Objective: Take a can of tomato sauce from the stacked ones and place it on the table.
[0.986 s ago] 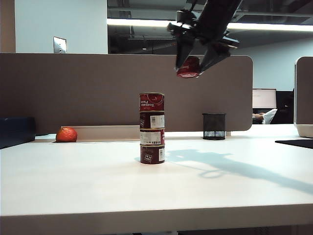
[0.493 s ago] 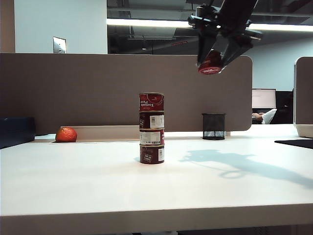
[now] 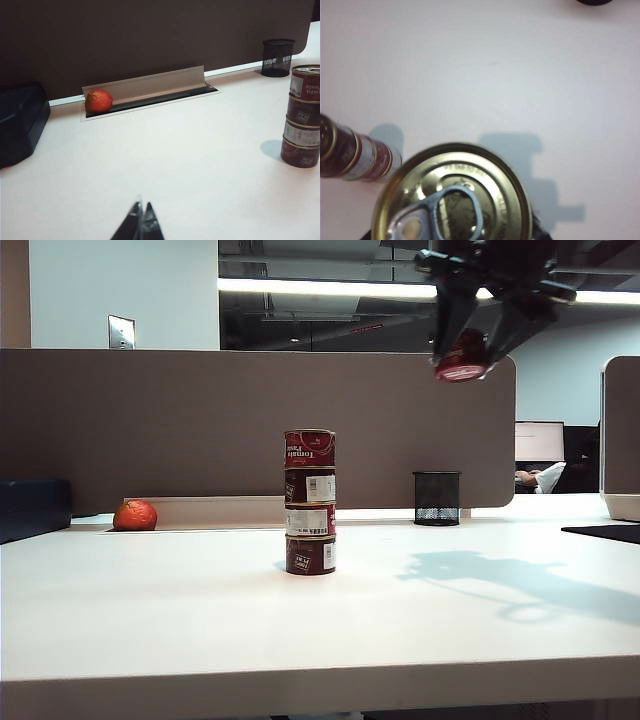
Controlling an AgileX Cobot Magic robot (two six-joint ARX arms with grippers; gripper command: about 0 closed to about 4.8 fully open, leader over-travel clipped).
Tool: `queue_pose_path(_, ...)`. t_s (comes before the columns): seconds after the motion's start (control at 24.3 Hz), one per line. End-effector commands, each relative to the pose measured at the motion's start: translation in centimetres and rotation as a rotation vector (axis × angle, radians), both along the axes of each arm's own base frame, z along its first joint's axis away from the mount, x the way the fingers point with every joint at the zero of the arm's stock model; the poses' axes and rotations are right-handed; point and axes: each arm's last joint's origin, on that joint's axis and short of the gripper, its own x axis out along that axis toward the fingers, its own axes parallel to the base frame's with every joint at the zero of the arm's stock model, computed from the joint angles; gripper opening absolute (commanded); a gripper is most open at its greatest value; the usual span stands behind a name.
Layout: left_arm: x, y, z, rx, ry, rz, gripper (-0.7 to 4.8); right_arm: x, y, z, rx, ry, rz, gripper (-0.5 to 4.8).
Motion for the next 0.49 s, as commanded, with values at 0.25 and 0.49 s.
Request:
queue_pose_path(0.25, 0.0, 0.0, 0.2, -0.004, -0.011, -0.001, -0.06, -2.9, -3.3, -2.0, 0.051, -0.106, -0.076, 2.06)
queue_pose_path(0.49, 0.0, 0.0, 0.2, -0.024, -0.007, -0.001, -0.06, -3.2, -3.8, -5.9, 0.096, -0.105, -0.104, 2.06)
